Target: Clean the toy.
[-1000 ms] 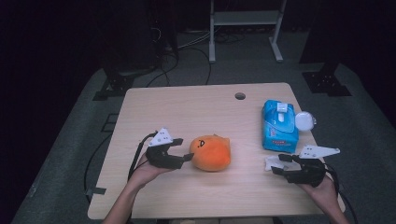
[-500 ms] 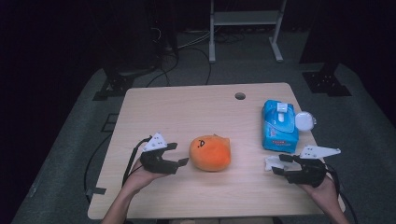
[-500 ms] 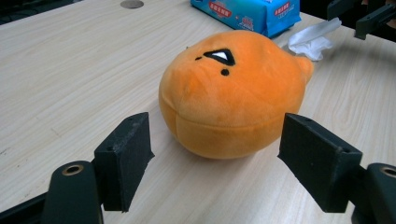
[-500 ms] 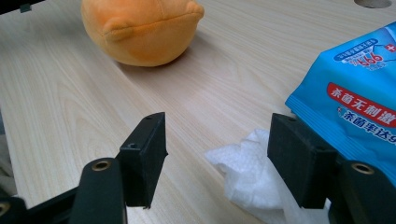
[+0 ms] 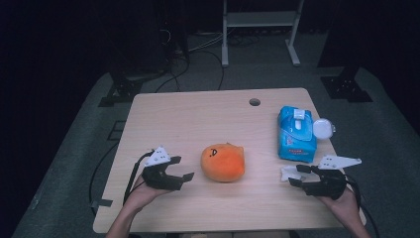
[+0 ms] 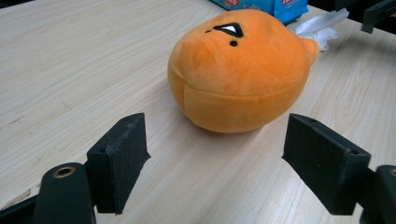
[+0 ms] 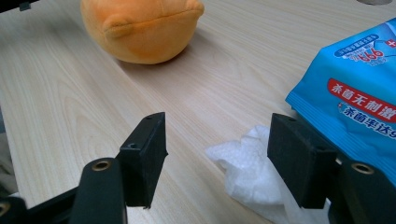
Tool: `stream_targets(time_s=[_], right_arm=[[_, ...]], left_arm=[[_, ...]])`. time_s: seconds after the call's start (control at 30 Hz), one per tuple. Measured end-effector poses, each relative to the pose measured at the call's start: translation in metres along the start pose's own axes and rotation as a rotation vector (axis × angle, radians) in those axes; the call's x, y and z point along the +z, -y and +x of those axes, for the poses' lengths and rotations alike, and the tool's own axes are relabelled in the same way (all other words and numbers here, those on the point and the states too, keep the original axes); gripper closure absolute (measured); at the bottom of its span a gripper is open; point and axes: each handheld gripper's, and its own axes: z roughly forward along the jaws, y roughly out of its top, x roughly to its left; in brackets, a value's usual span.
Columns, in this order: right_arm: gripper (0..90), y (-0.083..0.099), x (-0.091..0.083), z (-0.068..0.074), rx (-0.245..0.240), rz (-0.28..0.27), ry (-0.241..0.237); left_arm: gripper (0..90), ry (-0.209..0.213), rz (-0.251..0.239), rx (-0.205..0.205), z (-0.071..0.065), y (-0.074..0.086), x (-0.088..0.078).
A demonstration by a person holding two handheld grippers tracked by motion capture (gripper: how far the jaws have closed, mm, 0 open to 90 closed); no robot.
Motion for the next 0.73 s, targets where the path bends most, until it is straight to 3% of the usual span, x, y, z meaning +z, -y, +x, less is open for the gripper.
stream_targets(time_s=[0.43,0.73], right_arm=[[36.6,0.000,-0.001,0.000,0.000,0.001,0.000],[36.6,0.000,0.001,0.000,-0.004,-0.002,-0.004]], left_arm=[[16.9,-0.031,0.001,-0.006,0.000,0.017,-0.007],[12.1,-0.050,-0.019,-0.042,-0.002,0.035,-0.006]])
